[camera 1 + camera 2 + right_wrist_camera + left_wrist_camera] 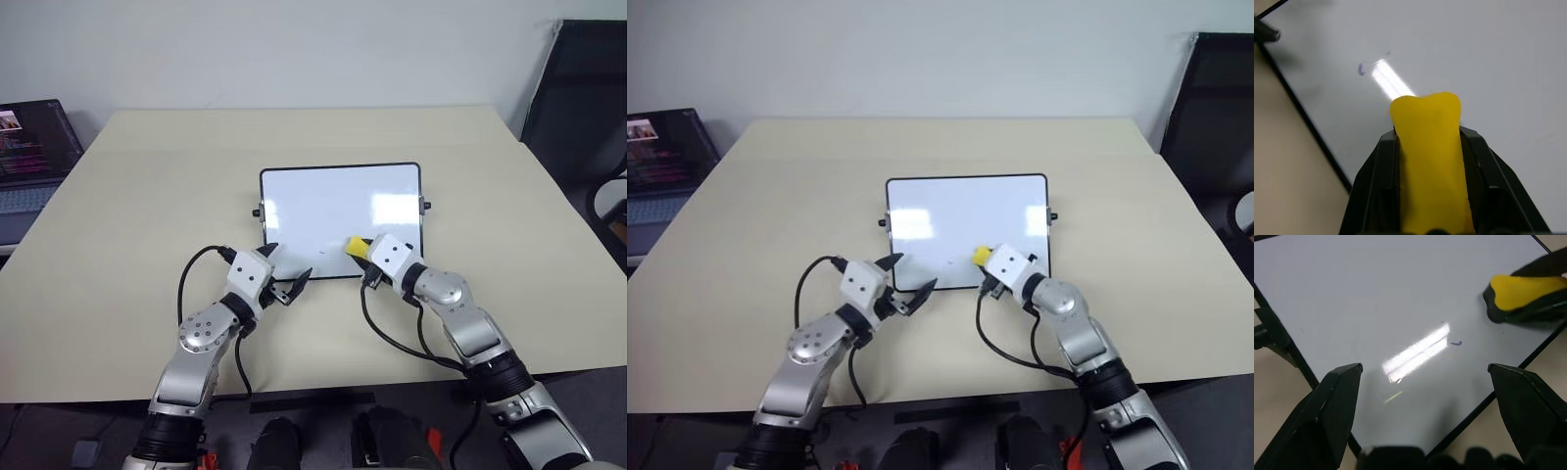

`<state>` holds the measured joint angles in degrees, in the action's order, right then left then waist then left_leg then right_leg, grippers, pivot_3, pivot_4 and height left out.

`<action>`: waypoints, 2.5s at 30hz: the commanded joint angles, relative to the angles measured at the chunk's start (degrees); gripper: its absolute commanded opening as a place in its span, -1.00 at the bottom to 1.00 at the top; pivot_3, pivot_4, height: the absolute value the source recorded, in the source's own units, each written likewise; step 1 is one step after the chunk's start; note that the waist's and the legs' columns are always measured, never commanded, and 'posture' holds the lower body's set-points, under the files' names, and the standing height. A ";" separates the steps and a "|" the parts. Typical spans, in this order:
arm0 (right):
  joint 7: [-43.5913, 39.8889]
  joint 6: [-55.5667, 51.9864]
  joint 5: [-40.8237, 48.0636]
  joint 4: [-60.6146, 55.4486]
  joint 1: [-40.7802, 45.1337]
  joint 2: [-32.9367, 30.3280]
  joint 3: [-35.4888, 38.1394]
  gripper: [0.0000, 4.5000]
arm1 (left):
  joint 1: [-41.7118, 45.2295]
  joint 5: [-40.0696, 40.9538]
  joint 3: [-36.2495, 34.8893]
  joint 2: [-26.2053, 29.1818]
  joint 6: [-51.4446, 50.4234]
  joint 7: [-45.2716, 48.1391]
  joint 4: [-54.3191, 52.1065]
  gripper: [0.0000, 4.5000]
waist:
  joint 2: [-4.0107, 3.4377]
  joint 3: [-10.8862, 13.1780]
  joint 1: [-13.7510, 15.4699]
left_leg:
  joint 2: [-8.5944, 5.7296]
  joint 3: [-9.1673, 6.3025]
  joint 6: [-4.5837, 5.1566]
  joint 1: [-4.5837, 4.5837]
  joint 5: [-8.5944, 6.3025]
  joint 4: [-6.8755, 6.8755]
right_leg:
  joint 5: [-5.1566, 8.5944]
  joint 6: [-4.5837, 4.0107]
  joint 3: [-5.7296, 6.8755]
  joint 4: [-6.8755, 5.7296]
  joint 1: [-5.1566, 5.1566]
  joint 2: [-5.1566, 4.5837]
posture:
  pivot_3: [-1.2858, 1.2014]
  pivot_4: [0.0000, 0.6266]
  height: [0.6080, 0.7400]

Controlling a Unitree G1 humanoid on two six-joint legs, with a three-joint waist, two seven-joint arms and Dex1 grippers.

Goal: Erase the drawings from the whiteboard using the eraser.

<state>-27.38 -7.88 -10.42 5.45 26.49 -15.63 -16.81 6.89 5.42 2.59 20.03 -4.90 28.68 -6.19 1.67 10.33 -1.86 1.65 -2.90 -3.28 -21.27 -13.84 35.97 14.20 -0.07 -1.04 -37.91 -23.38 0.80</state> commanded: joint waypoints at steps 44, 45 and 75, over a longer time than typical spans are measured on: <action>-0.90 -2.07 0.11 -10.85 -7.01 -5.78 4.01 -0.45 | 1.16 1.17 1.28 -0.86 1.54 1.82 -1.09 1.00 | 0.05 -0.03 0.86 | -0.06 -0.17 0.01 -0.22 0.01 0.12 | -0.02 0.02 0.05 0.06 -0.02 -0.03 | 0.03 -0.52 1.00; -1.26 -2.53 1.96 -13.33 -8.07 -5.40 5.15 -0.45 | 1.26 1.76 1.47 -1.15 1.67 2.30 -1.39 1.00 | 0.05 -0.03 0.83 | -0.06 -0.17 0.00 -0.29 0.01 0.11 | -0.02 0.02 0.05 0.09 -0.09 -0.03 | 0.03 -0.52 1.00; 9.92 -49.98 15.92 -31.51 -15.94 -3.34 33.39 -0.45 | 12.13 8.65 12.42 1.32 6.46 32.58 8.97 1.00 | 0.01 -0.01 0.01 | -0.05 -0.11 0.01 -0.57 0.00 0.08 | -0.01 0.01 0.04 0.04 -0.41 0.08 | 0.03 -0.52 1.00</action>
<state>-18.38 -56.72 4.05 -25.11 9.48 -19.34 14.85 18.15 15.10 14.79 20.96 -0.92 60.73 2.91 1.67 10.32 -1.85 1.60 -3.01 -3.27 -21.83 -13.84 36.05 14.20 -0.06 -1.01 -37.88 -23.79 0.88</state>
